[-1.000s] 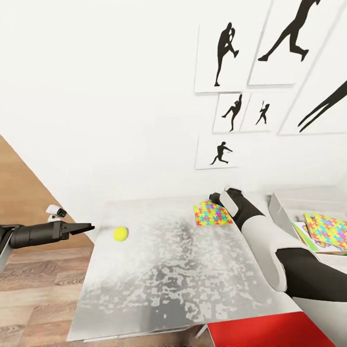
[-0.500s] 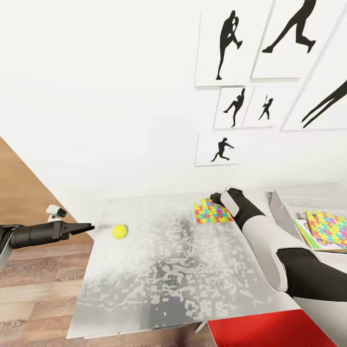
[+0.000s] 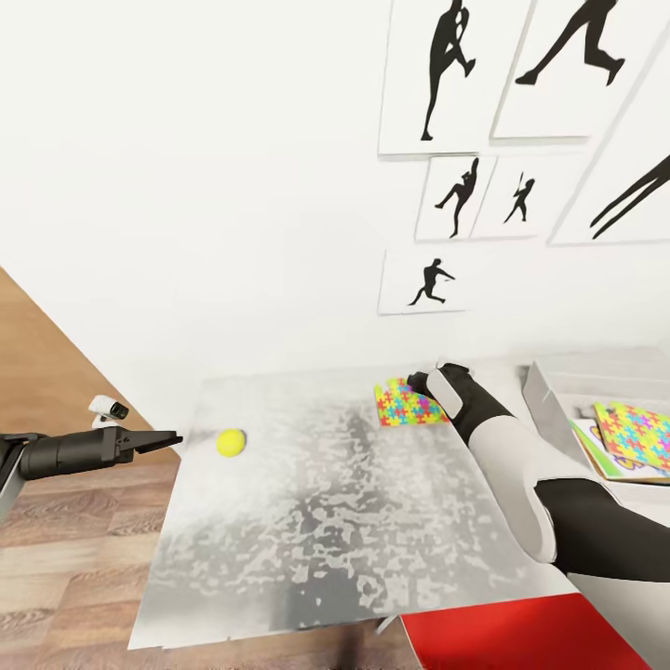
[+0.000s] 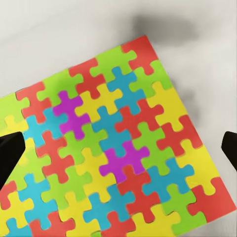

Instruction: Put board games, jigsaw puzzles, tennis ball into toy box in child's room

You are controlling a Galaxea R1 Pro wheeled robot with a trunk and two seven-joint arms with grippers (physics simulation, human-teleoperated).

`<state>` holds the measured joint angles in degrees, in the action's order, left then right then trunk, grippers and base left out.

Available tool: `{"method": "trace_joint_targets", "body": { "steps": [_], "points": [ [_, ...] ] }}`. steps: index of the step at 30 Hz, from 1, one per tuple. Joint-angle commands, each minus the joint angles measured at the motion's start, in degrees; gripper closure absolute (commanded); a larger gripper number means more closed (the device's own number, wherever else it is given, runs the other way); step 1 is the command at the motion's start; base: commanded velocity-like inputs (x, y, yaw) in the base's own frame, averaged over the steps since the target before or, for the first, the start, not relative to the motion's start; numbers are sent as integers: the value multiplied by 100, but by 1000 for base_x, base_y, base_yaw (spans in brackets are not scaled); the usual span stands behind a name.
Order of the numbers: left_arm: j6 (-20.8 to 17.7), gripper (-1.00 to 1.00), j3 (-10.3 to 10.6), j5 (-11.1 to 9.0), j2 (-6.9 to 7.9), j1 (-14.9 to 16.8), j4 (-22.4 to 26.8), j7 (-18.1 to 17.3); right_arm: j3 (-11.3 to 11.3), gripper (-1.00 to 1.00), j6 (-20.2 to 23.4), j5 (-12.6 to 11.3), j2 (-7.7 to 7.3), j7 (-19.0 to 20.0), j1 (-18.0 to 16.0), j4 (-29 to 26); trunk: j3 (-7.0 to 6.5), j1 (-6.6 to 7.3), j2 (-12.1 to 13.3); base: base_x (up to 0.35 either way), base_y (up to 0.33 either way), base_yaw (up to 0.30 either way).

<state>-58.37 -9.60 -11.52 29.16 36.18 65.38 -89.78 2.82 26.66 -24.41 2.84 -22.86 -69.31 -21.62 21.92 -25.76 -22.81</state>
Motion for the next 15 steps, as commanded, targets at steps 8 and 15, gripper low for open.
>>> {"method": "trace_joint_targets", "body": {
  "steps": [8,15],
  "points": [
    [-61,-100,2,1,2,3,1,-22,31,-100,24,-46,-30,-43,-4,-9,84,-3,-11,0,0,0],
    [-59,-100,2,1,2,3,1,-22,28,-100,24,-46,-37,-43,-4,-9,150,-3,-11,0,0,0]
  ]
}}
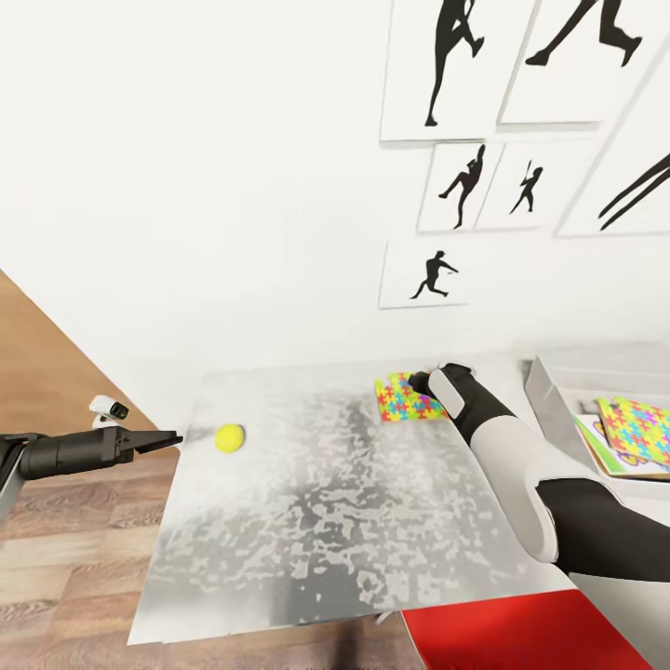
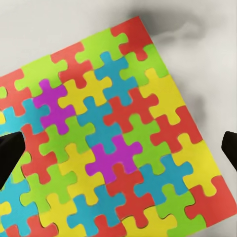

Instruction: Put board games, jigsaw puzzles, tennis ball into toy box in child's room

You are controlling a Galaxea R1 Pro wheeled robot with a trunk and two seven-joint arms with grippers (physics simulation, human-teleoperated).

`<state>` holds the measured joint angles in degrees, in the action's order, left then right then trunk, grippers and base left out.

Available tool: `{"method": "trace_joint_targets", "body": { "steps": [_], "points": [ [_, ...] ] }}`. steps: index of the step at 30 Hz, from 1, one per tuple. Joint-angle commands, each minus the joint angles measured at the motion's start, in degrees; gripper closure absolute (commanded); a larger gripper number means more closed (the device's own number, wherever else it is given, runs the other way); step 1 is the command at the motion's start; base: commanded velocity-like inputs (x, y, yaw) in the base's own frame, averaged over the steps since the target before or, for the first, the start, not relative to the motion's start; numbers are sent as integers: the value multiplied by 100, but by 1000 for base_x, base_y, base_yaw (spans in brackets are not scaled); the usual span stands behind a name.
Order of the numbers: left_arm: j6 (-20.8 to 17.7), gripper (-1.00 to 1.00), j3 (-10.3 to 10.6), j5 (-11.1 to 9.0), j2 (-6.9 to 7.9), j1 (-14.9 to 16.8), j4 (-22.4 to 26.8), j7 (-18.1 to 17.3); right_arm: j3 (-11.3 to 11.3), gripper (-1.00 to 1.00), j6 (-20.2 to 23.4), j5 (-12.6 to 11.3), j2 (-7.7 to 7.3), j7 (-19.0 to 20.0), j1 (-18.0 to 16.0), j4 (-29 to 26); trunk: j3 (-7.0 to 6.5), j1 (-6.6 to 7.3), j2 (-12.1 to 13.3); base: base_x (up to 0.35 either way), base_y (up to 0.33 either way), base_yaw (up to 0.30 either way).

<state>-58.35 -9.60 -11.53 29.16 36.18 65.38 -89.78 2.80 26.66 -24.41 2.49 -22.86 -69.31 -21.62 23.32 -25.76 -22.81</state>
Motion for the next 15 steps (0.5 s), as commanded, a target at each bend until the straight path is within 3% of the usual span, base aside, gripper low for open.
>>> {"method": "trace_joint_targets", "body": {
  "steps": [1,15],
  "points": [
    [-61,-100,2,1,2,3,1,-22,30,-100,24,-46,-4,-43,-3,-11,19,-3,-11,0,0,0],
    [-56,-100,2,1,2,3,1,-22,34,-100,24,-46,-4,-43,-3,-13,149,-3,-11,0,0,0]
  ]
}}
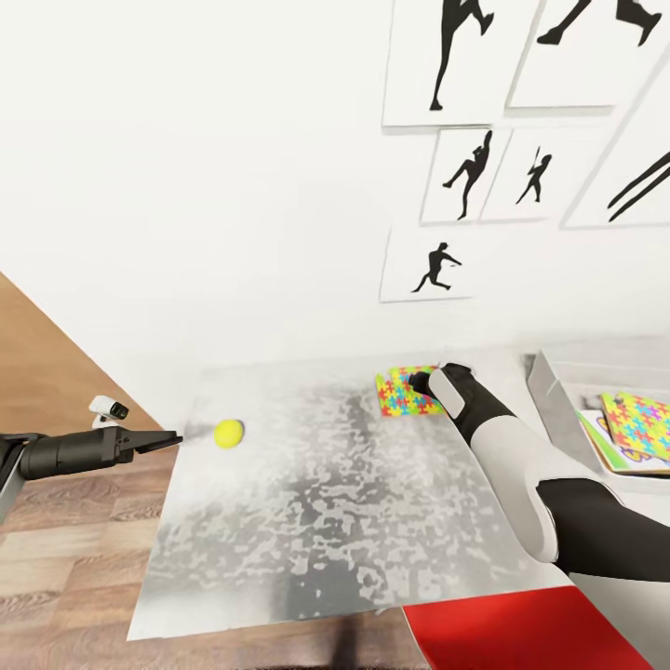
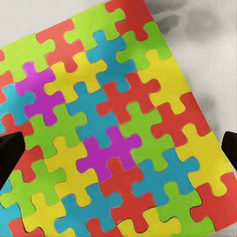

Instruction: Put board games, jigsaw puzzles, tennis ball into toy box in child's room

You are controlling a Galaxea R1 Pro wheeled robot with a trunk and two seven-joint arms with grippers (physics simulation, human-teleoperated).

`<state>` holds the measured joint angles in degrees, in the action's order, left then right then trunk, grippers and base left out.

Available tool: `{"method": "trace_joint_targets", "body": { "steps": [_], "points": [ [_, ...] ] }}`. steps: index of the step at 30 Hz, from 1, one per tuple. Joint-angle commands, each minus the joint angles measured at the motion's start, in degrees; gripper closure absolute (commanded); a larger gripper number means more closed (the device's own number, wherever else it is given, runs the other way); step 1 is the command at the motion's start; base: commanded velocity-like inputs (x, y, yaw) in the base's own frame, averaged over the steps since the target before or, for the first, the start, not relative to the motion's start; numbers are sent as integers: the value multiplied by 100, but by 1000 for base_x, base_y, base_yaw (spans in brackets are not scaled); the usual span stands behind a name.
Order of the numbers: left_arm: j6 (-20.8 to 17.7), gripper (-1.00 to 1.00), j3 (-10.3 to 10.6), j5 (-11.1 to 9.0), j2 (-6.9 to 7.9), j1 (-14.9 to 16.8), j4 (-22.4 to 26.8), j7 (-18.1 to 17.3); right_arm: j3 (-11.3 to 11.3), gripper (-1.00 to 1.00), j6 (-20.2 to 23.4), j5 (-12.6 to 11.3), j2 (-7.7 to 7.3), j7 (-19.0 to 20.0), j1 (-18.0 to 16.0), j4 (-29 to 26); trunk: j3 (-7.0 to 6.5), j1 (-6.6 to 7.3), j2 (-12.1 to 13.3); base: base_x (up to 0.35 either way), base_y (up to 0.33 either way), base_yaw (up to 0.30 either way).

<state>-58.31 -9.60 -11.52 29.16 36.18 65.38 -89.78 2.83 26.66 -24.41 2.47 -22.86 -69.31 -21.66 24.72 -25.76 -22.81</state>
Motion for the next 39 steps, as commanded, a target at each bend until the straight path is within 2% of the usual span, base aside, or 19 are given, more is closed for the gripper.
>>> {"method": "trace_joint_targets", "body": {
  "steps": [1,8,26,39],
  "points": [
    [-60,-100,2,1,2,3,1,-22,31,-100,24,-46,-4,-43,-3,-10,19,-3,-11,0,0,0],
    [-59,-100,2,1,2,3,1,-22,29,-100,24,-46,-9,-41,-3,-13,77,-3,-11,0,0,0],
    [-60,-100,2,1,2,3,-2,-22,33,-100,24,-46,-1,-42,-3,-13,92,-3,-11,0,0,0],
    [-58,-100,2,1,2,3,0,-22,33,-100,25,-46,-1,-43,-3,-13,159,-3,-11,0,0,0]
  ]
}}
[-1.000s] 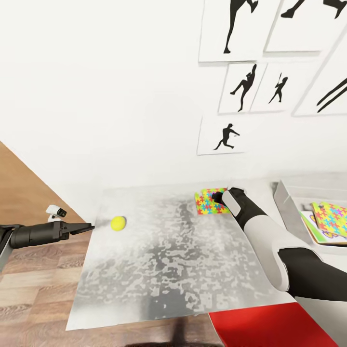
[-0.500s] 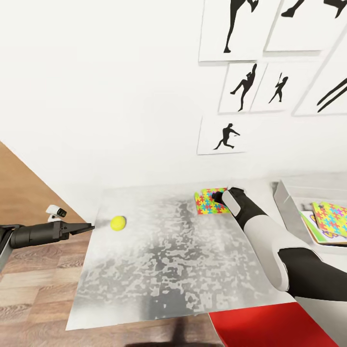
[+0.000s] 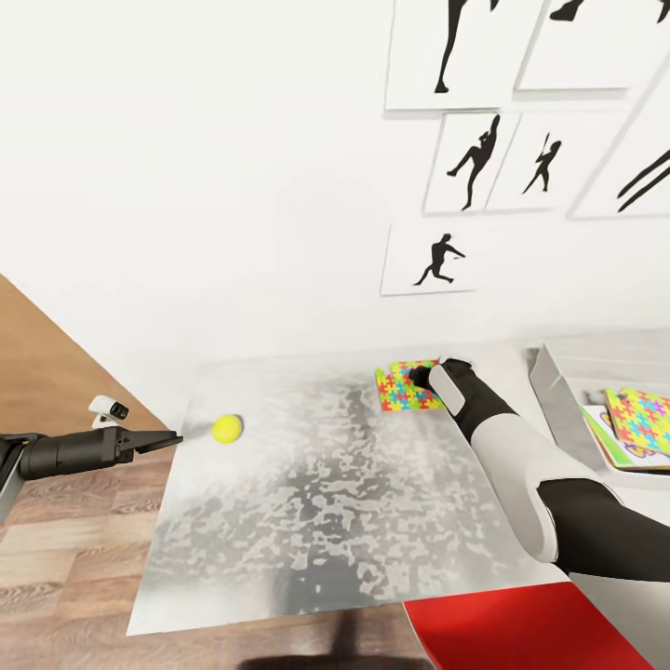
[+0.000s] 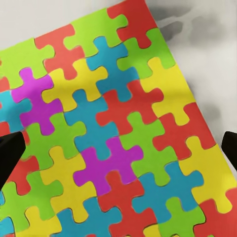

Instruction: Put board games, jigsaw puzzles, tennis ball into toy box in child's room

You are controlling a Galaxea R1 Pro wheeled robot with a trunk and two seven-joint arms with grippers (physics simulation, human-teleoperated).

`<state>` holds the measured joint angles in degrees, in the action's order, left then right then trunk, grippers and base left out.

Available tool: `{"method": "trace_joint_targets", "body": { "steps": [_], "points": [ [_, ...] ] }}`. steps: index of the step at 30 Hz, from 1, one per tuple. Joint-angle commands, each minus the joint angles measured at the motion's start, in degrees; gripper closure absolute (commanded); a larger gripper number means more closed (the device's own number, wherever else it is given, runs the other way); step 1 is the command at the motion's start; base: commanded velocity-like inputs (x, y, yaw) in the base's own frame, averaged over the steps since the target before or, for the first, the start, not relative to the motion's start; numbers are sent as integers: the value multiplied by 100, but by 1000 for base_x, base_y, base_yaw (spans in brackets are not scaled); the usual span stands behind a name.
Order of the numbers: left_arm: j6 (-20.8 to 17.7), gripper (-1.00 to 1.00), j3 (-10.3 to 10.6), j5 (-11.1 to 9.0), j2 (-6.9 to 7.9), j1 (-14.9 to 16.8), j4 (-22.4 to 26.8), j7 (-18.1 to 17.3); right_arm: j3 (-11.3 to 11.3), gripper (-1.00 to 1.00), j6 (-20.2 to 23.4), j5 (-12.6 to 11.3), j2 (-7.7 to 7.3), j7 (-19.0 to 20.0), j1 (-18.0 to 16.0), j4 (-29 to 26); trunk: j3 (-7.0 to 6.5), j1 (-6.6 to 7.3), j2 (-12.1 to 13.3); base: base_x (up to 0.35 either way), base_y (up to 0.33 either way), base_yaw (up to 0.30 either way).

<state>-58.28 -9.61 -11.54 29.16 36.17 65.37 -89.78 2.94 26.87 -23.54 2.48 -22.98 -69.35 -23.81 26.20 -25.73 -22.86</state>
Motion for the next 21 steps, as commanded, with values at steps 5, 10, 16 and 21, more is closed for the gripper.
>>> {"method": "trace_joint_targets", "body": {
  "steps": [5,10,16,21],
  "points": [
    [-61,-100,3,2,2,4,2,-22,22,-100,2,-133,-7,-31,3,201,24,-5,-6,0,0,0],
    [-61,-100,3,2,2,4,2,-22,30,-100,2,-130,-12,-30,3,201,26,-5,-6,0,0,0],
    [-61,-100,3,2,2,4,2,-22,31,-100,2,-133,-20,-23,5,198,26,-5,-6,0,0,0],
    [-61,-100,3,2,2,4,0,-22,31,-100,2,-133,-20,-22,9,199,26,-5,-6,-18,9,0]
  ]
}}
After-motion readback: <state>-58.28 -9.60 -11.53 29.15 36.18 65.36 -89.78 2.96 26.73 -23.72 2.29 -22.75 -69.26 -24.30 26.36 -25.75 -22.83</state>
